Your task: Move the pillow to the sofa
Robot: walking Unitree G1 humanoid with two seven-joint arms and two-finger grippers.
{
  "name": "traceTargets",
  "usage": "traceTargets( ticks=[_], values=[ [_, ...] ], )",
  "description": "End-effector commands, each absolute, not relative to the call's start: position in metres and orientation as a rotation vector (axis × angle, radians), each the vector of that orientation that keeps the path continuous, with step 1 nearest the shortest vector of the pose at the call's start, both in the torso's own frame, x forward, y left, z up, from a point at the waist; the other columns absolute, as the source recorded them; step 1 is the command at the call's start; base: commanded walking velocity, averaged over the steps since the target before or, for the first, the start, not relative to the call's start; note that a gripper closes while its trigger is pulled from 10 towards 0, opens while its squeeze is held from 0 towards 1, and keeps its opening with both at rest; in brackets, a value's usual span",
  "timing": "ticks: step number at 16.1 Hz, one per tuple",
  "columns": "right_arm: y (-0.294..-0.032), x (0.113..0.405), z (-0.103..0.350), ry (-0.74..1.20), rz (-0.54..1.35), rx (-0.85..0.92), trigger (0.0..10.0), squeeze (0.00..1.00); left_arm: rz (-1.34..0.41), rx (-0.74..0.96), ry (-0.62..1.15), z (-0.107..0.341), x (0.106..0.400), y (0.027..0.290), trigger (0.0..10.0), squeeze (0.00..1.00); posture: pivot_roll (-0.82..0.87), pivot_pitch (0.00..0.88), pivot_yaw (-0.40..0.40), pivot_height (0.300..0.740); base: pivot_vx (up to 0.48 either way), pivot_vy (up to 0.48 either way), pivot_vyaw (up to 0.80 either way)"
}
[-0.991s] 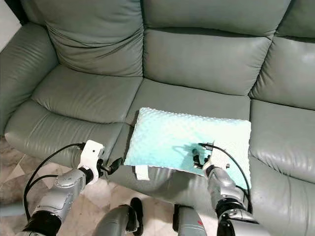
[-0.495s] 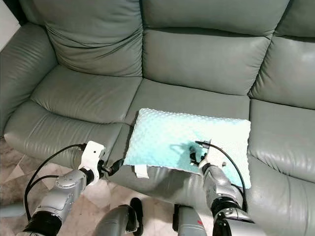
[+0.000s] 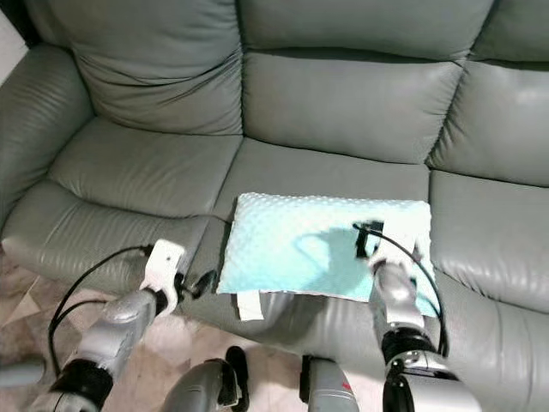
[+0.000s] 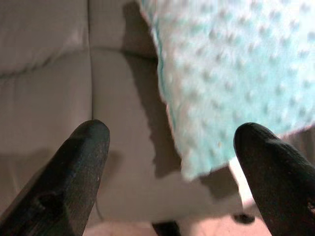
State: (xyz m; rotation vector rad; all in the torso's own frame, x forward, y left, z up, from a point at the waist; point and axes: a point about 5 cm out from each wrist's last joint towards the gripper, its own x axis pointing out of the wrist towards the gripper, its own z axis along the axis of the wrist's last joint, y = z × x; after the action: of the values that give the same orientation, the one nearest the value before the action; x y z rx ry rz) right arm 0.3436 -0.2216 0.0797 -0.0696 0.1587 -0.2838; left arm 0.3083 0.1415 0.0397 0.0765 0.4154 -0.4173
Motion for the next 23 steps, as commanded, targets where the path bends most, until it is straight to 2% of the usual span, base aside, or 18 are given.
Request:
traceTargets(
  ticks=[1, 3, 5, 9, 13, 15, 16, 19, 22, 23],
  values=[
    [-0.213, 0.344, 0.079, 0.150, -0.259, -0.069, 10.0, 0.00, -0.382, 0.067, 0.449, 0.030, 0.305, 0.148, 10.0, 0.00, 0.03, 0.224, 0.109, 0.740, 0.000, 0.000, 0.00],
    [-0.203, 0.345, 0.080, 0.148, -0.226, -0.046, 10.0, 0.00, -0.373, 0.065, 0.435, 0.033, 0.311, 0.147, 10.0, 0.00, 0.01, 0.166, 0.102, 0.740, 0.000, 0.000, 0.00],
    [-0.197, 0.345, 0.076, 0.165, -0.197, -0.051, 10.0, 0.00, -0.368, 0.066, 0.433, 0.034, 0.314, 0.146, 10.0, 0.00, 0.00, 0.145, 0.098, 0.740, 0.000, 0.000, 0.00],
    [-0.163, 0.333, 0.059, 0.200, -0.022, -0.072, 10.0, 0.00, -0.304, 0.109, 0.476, 0.017, 0.307, 0.159, 10.0, 0.00, -0.05, 0.010, 0.084, 0.740, 0.000, 0.000, 0.00],
    [-0.134, 0.321, 0.031, 0.350, 0.145, -0.030, 10.0, 0.00, -0.207, 0.154, 0.551, 0.000, 0.296, 0.171, 10.0, 0.00, -0.05, 0.000, 0.060, 0.740, 0.000, 0.000, 0.00],
    [-0.136, 0.312, 0.018, 0.402, 0.169, -0.078, 10.0, 0.00, -0.145, 0.181, 0.583, -0.007, 0.291, 0.182, 10.0, 0.00, -0.04, 0.000, 0.050, 0.740, 0.000, 0.000, 0.00],
    [-0.145, 0.305, 0.007, 0.463, 0.153, -0.097, 10.0, 0.00, -0.087, 0.172, 0.614, -0.011, 0.286, 0.194, 10.0, 0.00, -0.04, 0.000, 0.047, 0.740, 0.000, 0.000, 0.00],
    [-0.161, 0.291, -0.008, 0.538, 0.111, -0.092, 10.0, 0.00, 0.029, 0.084, 0.679, -0.021, 0.272, 0.215, 10.0, 0.00, -0.04, 0.000, 0.042, 0.740, 0.000, 0.000, 0.00],
    [-0.169, 0.273, -0.025, 0.630, 0.118, -0.145, 10.0, 0.00, 0.066, 0.118, 0.760, -0.034, 0.254, 0.222, 10.0, 0.00, -0.03, 0.000, 0.022, 0.740, 0.000, 0.000, 0.00],
    [-0.171, 0.258, -0.038, 0.698, 0.151, -0.202, 10.0, 0.00, 0.078, 0.135, 0.828, -0.046, 0.239, 0.223, 10.0, 0.00, -0.02, 0.000, 0.012, 0.740, 0.000, 0.000, 0.00]
  ],
)
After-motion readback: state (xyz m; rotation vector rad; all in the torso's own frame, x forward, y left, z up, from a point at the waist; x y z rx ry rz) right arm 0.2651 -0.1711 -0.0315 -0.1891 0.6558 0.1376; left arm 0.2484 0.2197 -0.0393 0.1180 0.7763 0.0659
